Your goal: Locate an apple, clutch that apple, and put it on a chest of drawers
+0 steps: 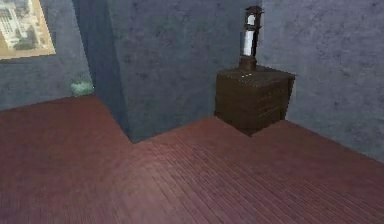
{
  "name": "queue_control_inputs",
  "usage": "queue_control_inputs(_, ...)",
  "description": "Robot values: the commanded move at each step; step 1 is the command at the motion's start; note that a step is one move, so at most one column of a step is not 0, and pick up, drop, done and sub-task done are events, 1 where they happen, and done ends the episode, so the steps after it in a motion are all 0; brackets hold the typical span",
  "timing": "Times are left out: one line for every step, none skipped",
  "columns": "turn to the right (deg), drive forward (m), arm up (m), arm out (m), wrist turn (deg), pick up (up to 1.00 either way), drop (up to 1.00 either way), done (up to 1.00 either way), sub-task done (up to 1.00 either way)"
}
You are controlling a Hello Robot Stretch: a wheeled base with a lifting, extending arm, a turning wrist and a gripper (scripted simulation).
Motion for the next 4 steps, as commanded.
queue_control_inputs(3.0, 0.0, 0.0, 0.0, 0.0, 0.0, 0.0, 0.0, 0.0)
queue_control_inputs(0.0, 1.0, 0.0, 0.0, 0.0, 0.0, 0.0, 0.0, 0.0)
queue_control_inputs(0.0, 0.8, 0.0, 0.0, 0.0, 0.0, 0.0, 0.0, 0.0)
queue_control_inputs(-45.0, 0.0, 0.0, 0.0, 0.0, 0.0, 0.0, 0.0, 0.0)
